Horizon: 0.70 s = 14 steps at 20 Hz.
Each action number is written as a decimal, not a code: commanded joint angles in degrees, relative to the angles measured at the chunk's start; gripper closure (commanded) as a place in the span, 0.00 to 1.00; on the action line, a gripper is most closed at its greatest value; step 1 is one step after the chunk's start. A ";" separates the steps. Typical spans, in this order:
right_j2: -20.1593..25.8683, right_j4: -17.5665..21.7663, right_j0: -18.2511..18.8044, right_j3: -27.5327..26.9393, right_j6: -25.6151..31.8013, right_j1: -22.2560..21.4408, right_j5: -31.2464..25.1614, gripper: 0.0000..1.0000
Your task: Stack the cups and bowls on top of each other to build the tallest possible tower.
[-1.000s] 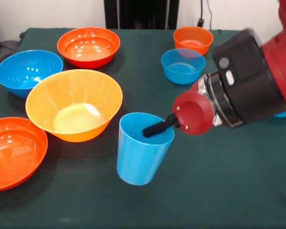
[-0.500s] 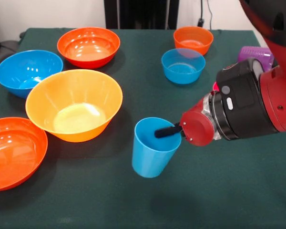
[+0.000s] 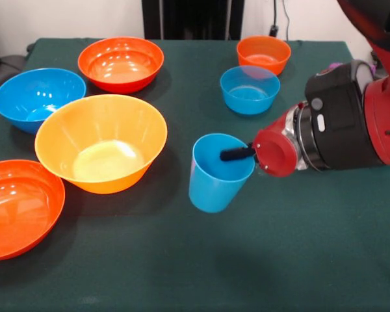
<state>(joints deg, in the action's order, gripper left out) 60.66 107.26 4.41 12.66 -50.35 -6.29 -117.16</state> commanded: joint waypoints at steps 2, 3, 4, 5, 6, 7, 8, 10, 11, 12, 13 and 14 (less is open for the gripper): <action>5.28 1.86 2.82 4.33 21.40 -1.57 -5.23 1.00; 6.82 2.29 2.95 3.81 21.37 -0.50 -4.40 1.00; 7.86 2.37 3.18 3.52 21.40 0.17 -3.45 1.00; 9.60 3.61 3.26 2.84 21.58 1.54 -2.43 1.00; 10.81 4.34 3.49 2.47 22.03 2.24 -2.09 1.00; 11.69 4.31 3.85 2.31 22.32 2.87 -1.58 1.00; 12.80 4.83 4.17 2.07 22.81 3.48 -1.34 1.00; 14.40 5.66 4.73 1.86 23.92 4.40 -1.19 1.00; 14.88 6.11 4.99 1.84 24.48 4.65 -1.20 1.00; 15.35 6.65 5.15 1.79 24.67 4.92 -0.91 1.00; 15.39 6.45 5.41 2.01 24.60 5.02 -0.59 1.00; 15.68 6.21 5.67 2.09 24.35 5.33 -0.01 1.00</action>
<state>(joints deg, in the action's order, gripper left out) 70.06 107.86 8.63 13.05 -46.25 -4.86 -117.92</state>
